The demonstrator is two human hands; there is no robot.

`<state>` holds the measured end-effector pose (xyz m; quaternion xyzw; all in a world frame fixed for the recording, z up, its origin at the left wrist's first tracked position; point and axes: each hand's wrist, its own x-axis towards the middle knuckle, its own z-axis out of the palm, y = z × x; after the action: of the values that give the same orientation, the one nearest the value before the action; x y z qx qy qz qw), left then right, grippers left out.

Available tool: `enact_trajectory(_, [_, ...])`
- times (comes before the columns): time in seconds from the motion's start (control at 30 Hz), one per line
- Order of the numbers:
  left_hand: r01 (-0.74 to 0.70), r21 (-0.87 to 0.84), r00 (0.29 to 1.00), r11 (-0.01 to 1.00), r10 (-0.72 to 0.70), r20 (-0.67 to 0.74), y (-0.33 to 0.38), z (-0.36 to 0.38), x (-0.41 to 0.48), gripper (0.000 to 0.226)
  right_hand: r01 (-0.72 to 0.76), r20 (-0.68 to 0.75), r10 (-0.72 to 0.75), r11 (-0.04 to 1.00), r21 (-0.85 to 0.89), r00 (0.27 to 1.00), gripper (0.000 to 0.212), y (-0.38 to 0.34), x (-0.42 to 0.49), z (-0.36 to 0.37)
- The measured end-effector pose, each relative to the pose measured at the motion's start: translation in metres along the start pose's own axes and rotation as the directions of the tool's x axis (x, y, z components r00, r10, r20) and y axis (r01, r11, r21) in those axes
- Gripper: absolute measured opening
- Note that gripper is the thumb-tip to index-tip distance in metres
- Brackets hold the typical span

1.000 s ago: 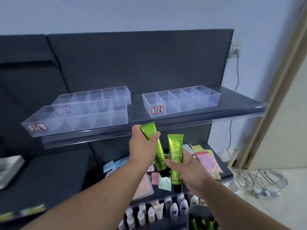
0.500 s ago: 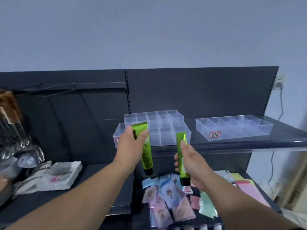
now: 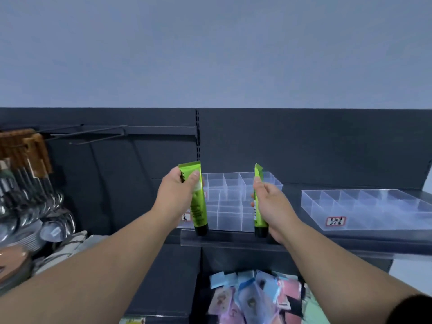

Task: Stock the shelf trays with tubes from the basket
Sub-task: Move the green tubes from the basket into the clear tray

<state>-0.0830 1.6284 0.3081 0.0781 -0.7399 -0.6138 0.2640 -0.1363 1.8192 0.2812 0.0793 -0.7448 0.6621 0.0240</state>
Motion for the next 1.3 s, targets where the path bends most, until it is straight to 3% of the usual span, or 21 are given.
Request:
enact_trajectory(0.13, [-0.054, -0.034, 0.999, 0.998, 0.054, 0.001, 0.013, 0.035, 0.024, 0.014, 0.100, 0.008, -0.101, 0.992, 0.080, 0.995, 0.019, -0.011, 0.043, -0.022])
enact_trajectory(0.3, [-0.094, -0.034, 0.994, 0.995, 0.092, -0.065, 0.023, 0.065, 0.061, 0.012, 0.107, 0.047, -0.114, 0.985, 0.135, 0.992, 0.010, -0.012, 0.102, -0.044])
enact_trajectory(0.5, [-0.094, 0.038, 0.985, 0.995, 0.098, -0.141, 0.016, 0.077, 0.100, 0.014, 0.188, 0.082, -0.184, 0.981, -0.055, 0.980, 0.021, -0.008, 0.137, -0.037])
enact_trajectory(0.73, [-0.068, 0.096, 0.977, 0.993, 0.085, -0.193, -0.003, 0.060, 0.150, 0.018, 0.290, 0.132, -0.282, 0.956, -0.038, 0.950, 0.003, -0.014, 0.174, -0.006])
enact_trajectory(0.8, [-0.067, 0.103, 0.977, 0.992, 0.086, -0.194, -0.009, 0.052, 0.165, 0.019, 0.297, 0.150, -0.289, 0.954, -0.033, 0.946, 0.006, -0.014, 0.184, 0.007])
enact_trajectory(1.07, [-0.014, 0.123, 0.997, 0.992, 0.023, -0.075, -0.041, 0.022, 0.222, 0.016, 0.369, 0.209, -0.330, 0.910, -0.191, 0.921, 0.007, -0.021, 0.224, 0.063])
enact_trajectory(1.3, [0.003, 0.119, 0.999, 0.993, -0.009, 0.051, -0.075, 0.016, 0.252, 0.015, 0.372, 0.297, -0.270, 0.848, -0.377, 0.916, 0.006, -0.004, 0.251, 0.098])
